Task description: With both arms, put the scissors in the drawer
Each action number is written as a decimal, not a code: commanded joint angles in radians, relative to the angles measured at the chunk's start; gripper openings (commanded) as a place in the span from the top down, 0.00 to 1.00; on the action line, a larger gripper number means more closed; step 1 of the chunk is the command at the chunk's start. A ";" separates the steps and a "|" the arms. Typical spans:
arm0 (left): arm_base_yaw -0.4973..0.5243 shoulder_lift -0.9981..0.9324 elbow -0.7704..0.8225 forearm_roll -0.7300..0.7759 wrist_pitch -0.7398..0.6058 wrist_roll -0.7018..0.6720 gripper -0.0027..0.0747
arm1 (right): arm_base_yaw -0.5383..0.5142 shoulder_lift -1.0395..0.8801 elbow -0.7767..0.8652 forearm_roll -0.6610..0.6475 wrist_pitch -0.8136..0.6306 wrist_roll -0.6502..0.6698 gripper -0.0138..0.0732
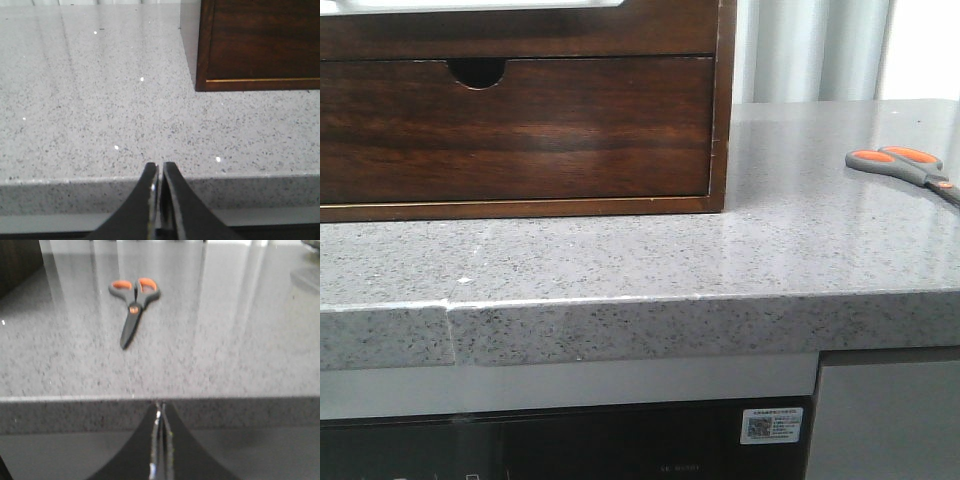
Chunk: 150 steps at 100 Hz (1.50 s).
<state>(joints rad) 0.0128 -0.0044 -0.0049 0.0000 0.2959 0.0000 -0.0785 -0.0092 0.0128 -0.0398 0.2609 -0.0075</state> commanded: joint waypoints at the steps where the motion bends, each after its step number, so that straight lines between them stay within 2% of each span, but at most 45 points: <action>1: 0.004 -0.033 0.020 0.019 -0.115 -0.010 0.99 | -0.008 -0.028 0.031 -0.016 -0.129 -0.007 0.89; 21: 0.004 -0.033 0.020 0.019 -0.132 -0.010 0.99 | -0.008 -0.028 0.031 -0.013 -0.145 -0.007 0.89; 37: 0.004 -0.033 0.020 0.000 -0.203 -0.010 0.99 | -0.008 -0.028 0.031 0.020 -0.229 -0.007 0.89; 52: 0.004 -0.033 0.020 0.000 -0.208 -0.010 0.99 | -0.008 -0.028 0.031 0.021 -0.321 -0.007 0.89; 61: 0.004 -0.033 0.020 0.000 -0.208 -0.010 0.99 | -0.008 -0.028 0.031 0.021 -0.326 -0.007 0.89; 105: 0.004 -0.033 0.020 0.000 -0.228 -0.010 0.99 | -0.008 -0.028 0.031 0.024 -0.294 -0.007 0.89; 114: 0.004 -0.033 0.018 0.000 -0.230 -0.010 0.99 | -0.008 -0.028 0.028 0.070 -0.287 -0.007 0.89; 122: 0.004 -0.033 0.010 0.000 -0.255 -0.010 0.99 | -0.008 -0.028 0.011 0.134 -0.213 -0.007 0.89; 132: 0.004 -0.033 -0.016 0.000 -0.296 -0.010 0.99 | -0.008 -0.024 -0.033 0.147 -0.091 -0.007 0.89; 150: 0.004 -0.011 -0.136 0.000 -0.247 -0.010 0.99 | -0.008 0.015 -0.119 0.147 -0.048 -0.007 0.89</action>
<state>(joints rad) 0.0128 -0.0044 -0.0482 0.0093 0.1017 0.0000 -0.0785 -0.0092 -0.0348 0.1040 0.2702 -0.0075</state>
